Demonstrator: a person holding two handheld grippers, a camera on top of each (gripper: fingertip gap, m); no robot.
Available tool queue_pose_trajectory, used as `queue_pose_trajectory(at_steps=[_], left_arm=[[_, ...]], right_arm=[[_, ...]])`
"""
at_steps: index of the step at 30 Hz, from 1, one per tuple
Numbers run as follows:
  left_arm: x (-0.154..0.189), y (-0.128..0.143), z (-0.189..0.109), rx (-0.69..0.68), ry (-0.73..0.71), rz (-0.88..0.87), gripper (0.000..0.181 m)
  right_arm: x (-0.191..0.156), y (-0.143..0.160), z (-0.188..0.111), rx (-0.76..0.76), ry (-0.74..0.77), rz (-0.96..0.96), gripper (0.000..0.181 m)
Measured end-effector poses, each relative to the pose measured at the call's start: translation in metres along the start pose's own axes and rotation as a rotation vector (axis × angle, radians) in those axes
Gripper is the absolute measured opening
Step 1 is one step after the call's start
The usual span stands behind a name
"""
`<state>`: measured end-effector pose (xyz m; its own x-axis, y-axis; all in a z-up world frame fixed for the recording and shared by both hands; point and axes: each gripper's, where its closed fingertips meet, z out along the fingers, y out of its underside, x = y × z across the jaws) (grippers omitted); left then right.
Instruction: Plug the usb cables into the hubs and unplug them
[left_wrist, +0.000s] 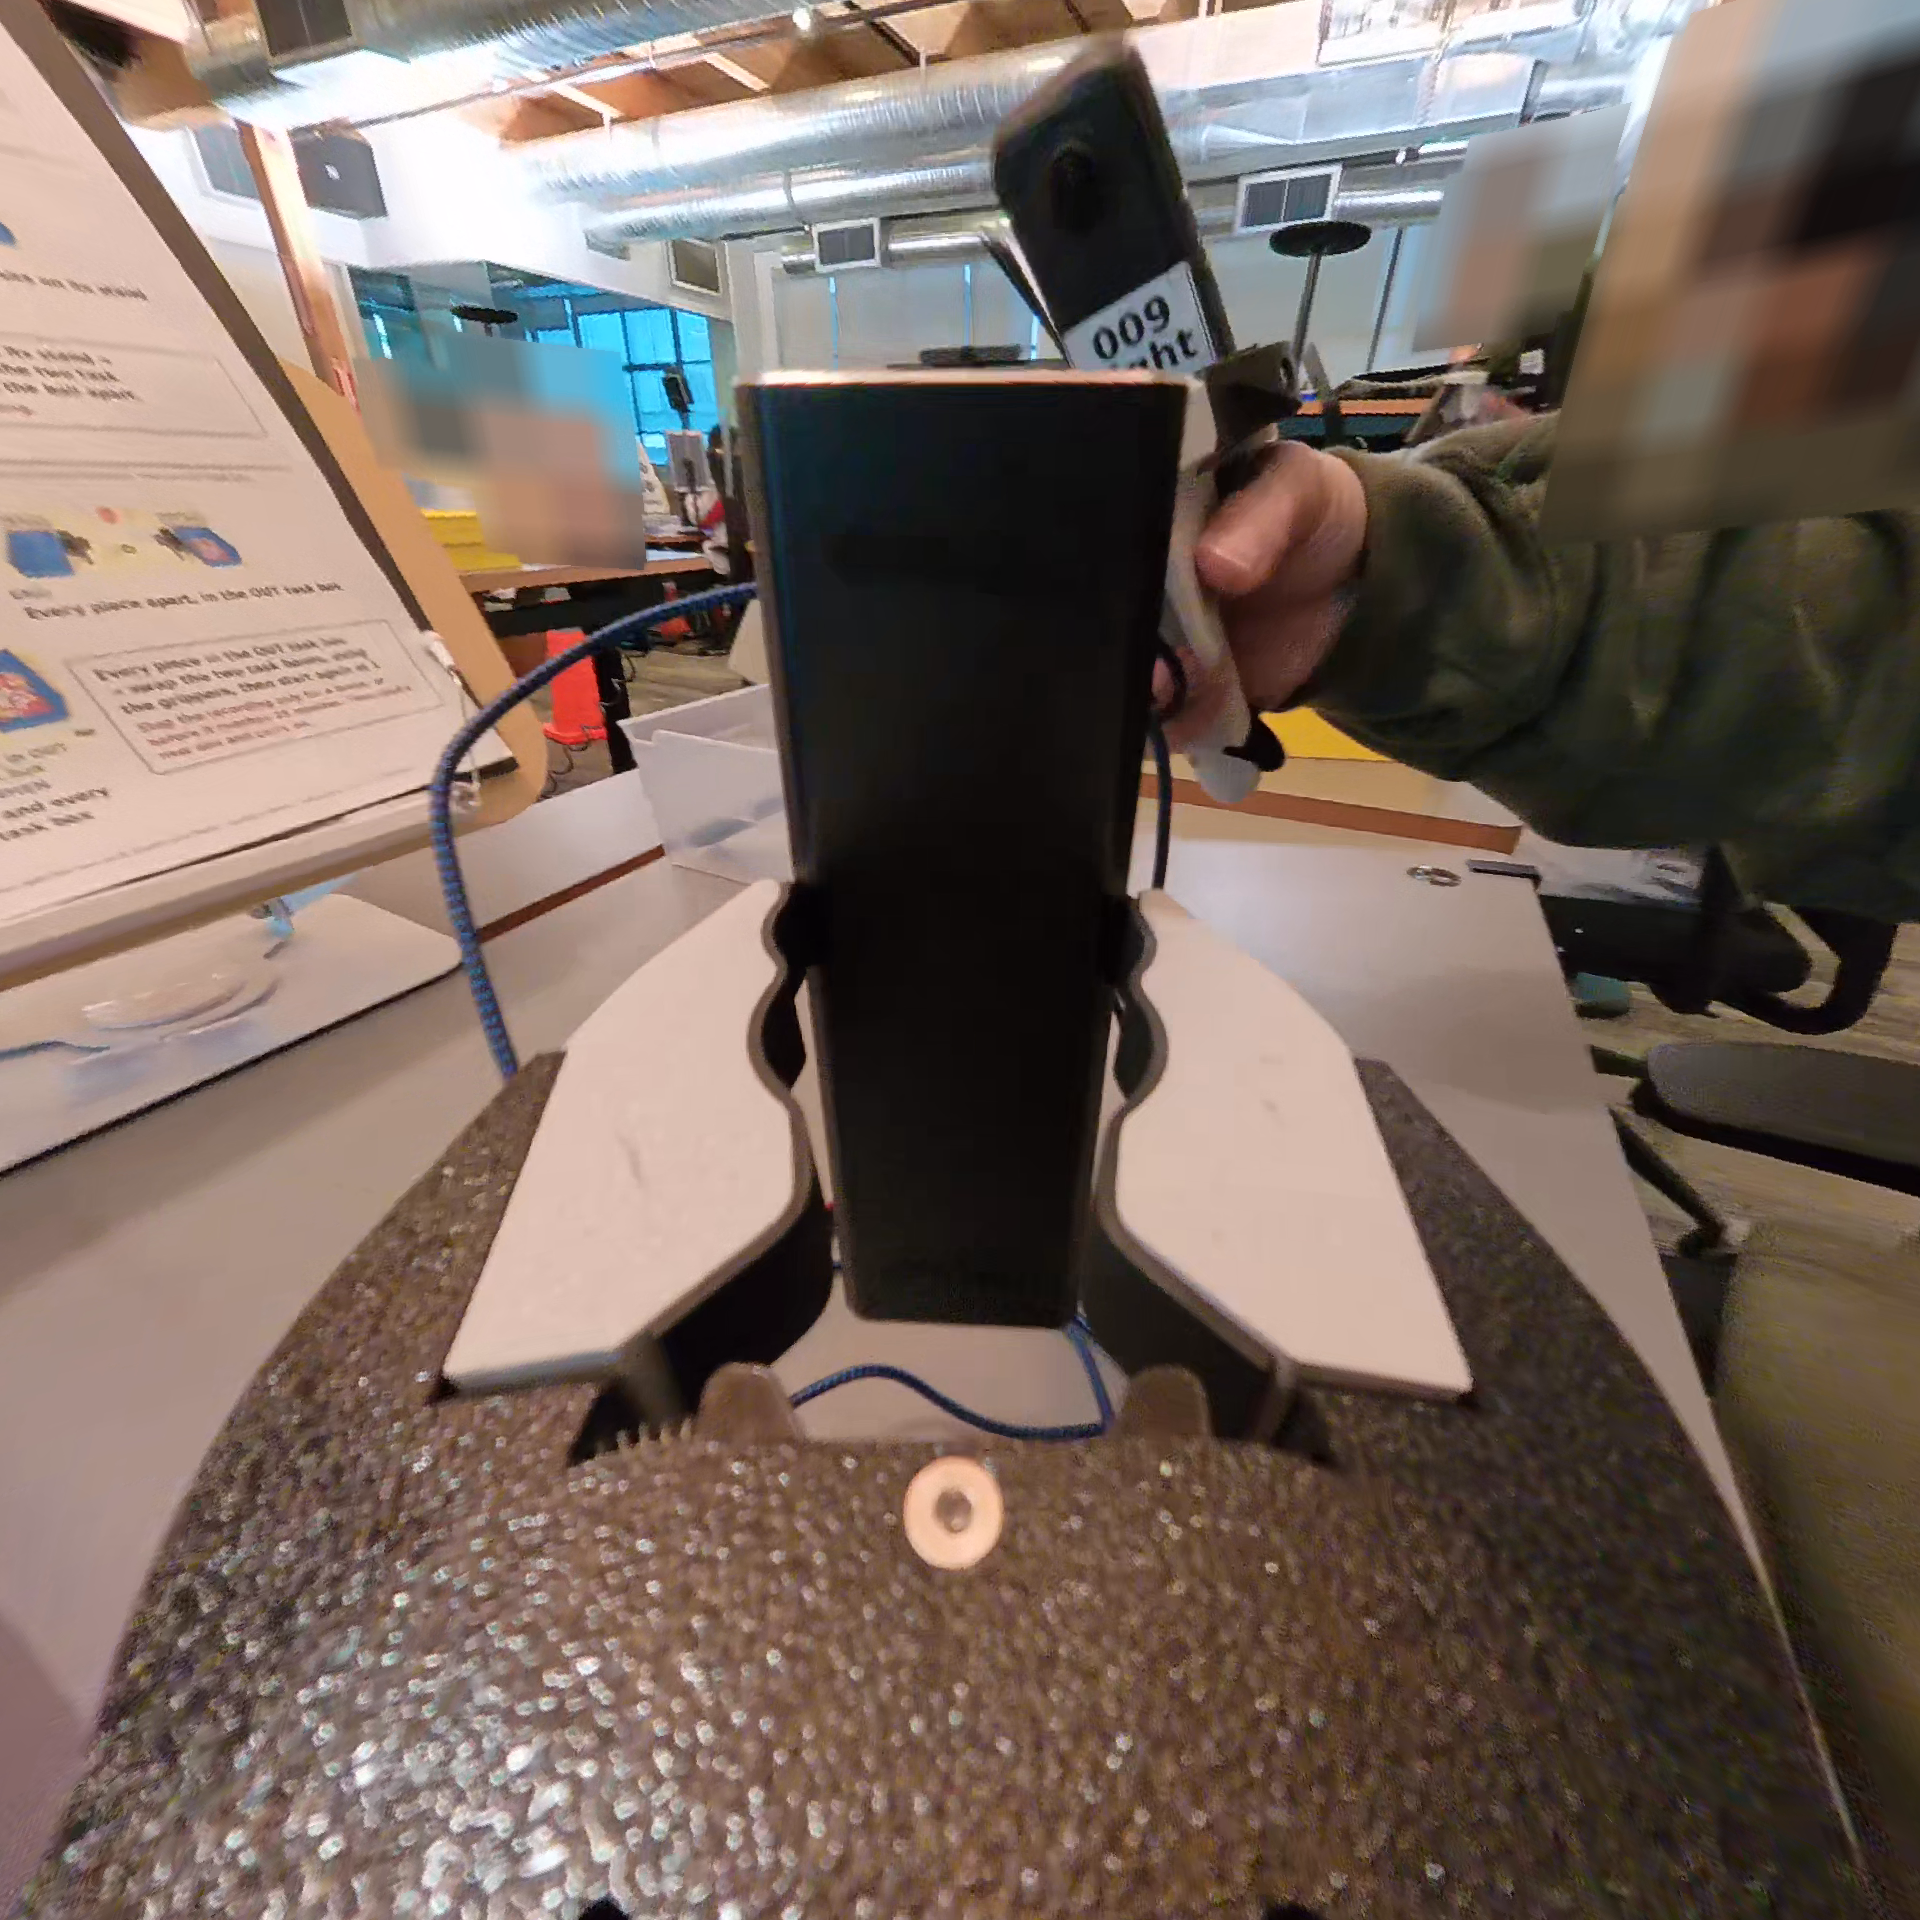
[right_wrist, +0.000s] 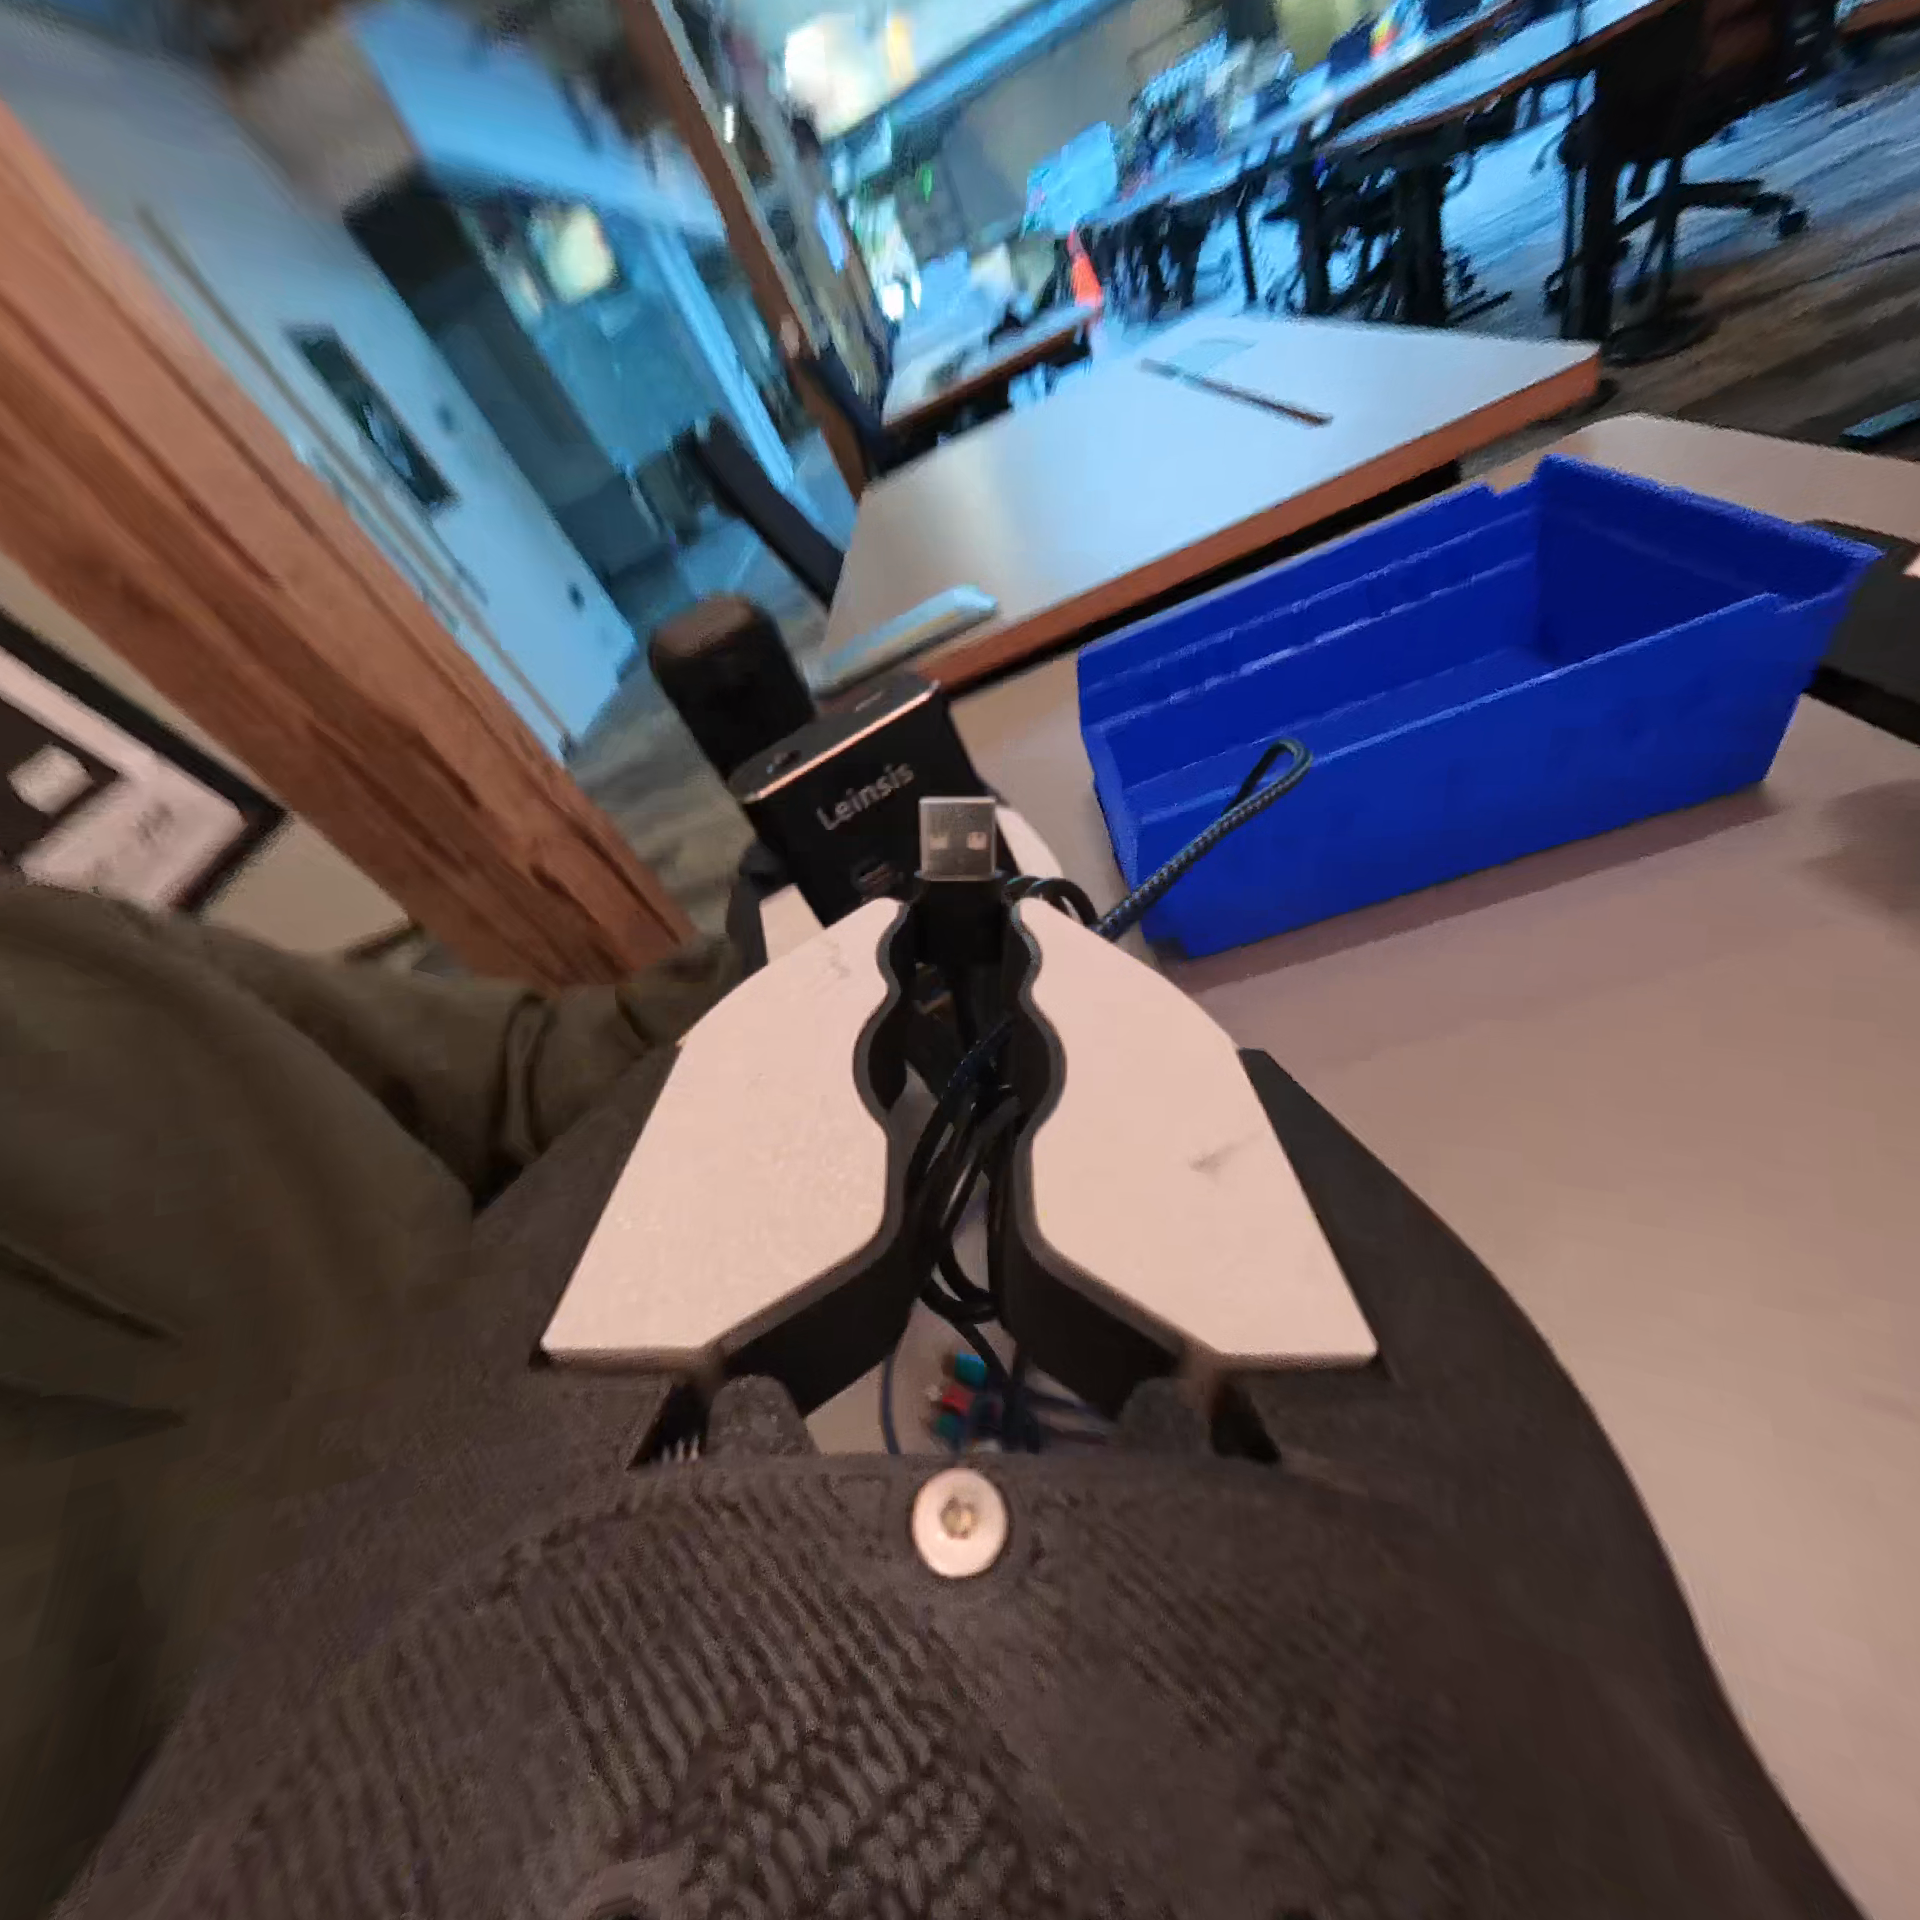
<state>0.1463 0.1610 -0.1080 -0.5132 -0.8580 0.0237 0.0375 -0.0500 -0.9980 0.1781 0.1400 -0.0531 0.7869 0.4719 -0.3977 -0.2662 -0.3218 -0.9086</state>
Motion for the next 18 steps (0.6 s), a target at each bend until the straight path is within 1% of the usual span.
queue_pose_trajectory(at_steps=[3, 5, 6, 8, 10, 13, 18], left_arm=[[0.004, -0.002, 0.000, 0.040, 0.047, -0.044, 0.057], [0.005, -0.009, -0.003, 0.096, 0.070, -0.087, 0.057], [0.003, -0.012, -0.005, 0.112, 0.067, -0.096, 0.057], [-0.003, -0.012, -0.008, 0.113, 0.029, -0.071, 0.057], [-0.007, -0.010, -0.009, 0.097, -0.002, -0.048, 0.057], [-0.007, -0.011, -0.009, 0.106, -0.002, -0.044, 0.057], [-0.004, -0.014, -0.009, 0.109, 0.007, -0.032, 0.057]], right_arm=[[0.000, 0.023, 0.002, -0.206, 0.006, -0.193, 0.016], [0.007, 0.027, -0.001, -0.268, 0.069, -0.289, 0.015], [0.010, 0.028, -0.004, -0.293, 0.090, -0.298, 0.015], [0.008, 0.038, -0.008, -0.392, 0.067, -0.236, 0.015], [0.019, 0.046, -0.012, -0.474, 0.151, -0.206, 0.015], [0.021, 0.054, -0.017, -0.559, 0.201, -0.144, 0.015], [0.027, 0.059, -0.025, -0.669, 0.261, -0.178, 0.015]])
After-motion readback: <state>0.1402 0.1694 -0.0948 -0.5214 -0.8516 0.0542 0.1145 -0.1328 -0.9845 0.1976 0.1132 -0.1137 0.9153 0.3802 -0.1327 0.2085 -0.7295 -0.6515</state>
